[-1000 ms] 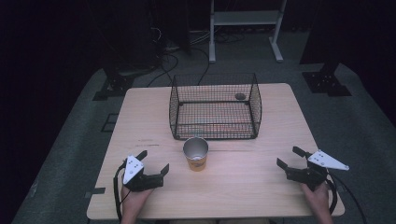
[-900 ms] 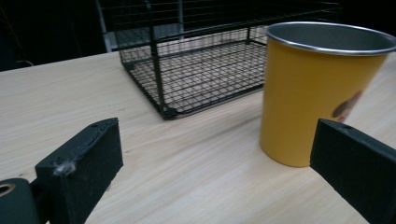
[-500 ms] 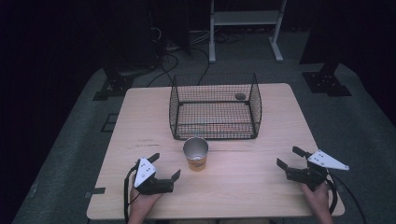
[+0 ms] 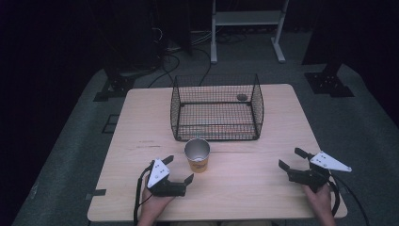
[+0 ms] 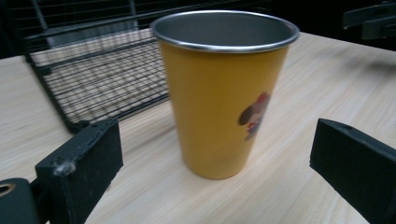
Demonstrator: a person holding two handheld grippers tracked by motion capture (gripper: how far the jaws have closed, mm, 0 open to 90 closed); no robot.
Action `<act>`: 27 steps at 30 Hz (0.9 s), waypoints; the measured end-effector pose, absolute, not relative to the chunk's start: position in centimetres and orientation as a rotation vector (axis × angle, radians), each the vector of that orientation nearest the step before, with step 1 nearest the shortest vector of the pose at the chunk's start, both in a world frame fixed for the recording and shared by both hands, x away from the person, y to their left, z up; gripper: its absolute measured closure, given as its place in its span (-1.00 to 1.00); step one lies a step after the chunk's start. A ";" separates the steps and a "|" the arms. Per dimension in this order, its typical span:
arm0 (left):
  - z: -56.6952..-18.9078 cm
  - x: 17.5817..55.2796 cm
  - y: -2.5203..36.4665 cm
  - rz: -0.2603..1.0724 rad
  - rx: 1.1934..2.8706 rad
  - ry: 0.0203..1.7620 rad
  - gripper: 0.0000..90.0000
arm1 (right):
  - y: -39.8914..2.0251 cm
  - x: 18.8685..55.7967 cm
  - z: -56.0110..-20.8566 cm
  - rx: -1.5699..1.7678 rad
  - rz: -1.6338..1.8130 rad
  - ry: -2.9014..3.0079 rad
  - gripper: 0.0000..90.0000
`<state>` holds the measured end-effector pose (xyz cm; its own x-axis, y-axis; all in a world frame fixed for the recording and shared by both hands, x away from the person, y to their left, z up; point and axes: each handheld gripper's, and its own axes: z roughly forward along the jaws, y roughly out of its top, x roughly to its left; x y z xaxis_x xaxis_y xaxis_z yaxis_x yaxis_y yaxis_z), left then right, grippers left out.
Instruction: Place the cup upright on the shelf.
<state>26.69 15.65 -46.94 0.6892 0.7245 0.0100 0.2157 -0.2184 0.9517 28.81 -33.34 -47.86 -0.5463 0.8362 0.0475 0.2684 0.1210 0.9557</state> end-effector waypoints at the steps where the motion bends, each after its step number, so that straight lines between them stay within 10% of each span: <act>1: -47.0 26.8 15.2 0.552 1.776 0.744 -0.96 | -33.3 28.8 -47.9 1.066 1.438 1.889 -0.71; 27: -47.3 29.6 12.3 0.520 1.783 0.767 -0.96 | -33.3 28.8 -47.9 1.061 1.443 1.892 -0.71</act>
